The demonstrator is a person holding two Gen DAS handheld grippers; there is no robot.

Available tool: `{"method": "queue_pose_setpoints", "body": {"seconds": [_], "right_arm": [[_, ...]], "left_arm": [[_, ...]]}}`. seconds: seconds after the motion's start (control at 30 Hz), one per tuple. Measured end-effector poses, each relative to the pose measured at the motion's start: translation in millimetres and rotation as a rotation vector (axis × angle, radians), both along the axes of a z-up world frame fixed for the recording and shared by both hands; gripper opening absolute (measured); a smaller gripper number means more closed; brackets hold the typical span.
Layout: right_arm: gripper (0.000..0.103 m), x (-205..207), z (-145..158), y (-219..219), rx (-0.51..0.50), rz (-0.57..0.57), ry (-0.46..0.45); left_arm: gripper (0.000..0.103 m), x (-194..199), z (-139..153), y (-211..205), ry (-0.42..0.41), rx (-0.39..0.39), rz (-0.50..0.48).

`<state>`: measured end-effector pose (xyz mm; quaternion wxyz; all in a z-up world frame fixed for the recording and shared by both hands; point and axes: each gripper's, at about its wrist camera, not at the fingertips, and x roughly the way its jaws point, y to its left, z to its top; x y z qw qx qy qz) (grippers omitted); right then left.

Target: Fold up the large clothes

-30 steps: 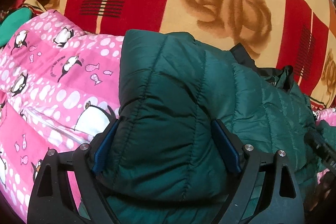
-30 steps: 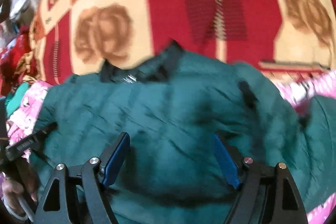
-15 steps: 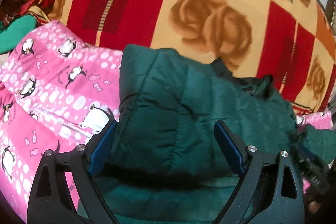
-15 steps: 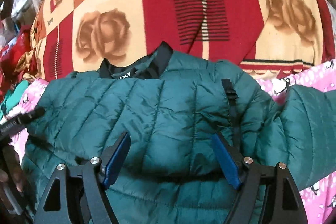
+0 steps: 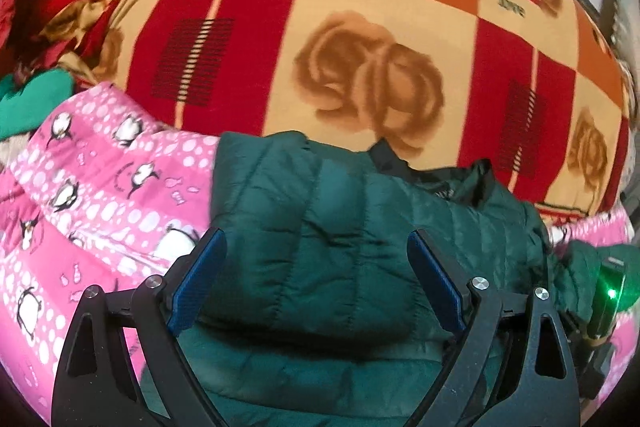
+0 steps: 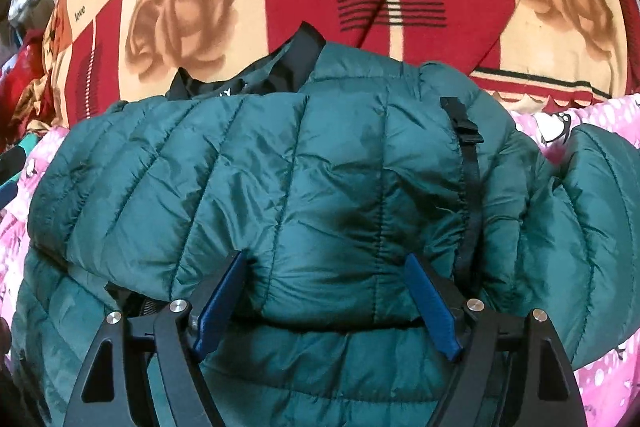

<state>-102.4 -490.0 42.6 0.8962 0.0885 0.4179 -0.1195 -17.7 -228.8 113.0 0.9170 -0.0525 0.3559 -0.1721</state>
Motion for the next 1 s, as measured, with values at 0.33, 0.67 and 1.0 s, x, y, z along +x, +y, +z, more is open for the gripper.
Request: {"method": "queue_pose_setpoints", "body": {"seconds": [0.33, 0.67, 1.0], "right_arm": [[0.083, 3.4, -4.3, -1.8, 0.014, 0.004, -0.001], [0.084, -12.3, 10.0, -1.1, 0.026, -0.030, -0.047], [0.084, -62.9, 35.0, 18.5, -0.011, -0.054, -0.060]], "left_arm": [[0.095, 13.4, -51.4, -40.4, 0.097, 0.144, -0.044], [0.097, -7.8, -39.9, -33.5, 0.150, 0.151, -0.077], [0.097, -62.3, -5.5, -12.8, 0.032, 0.084, -0.112]]}}
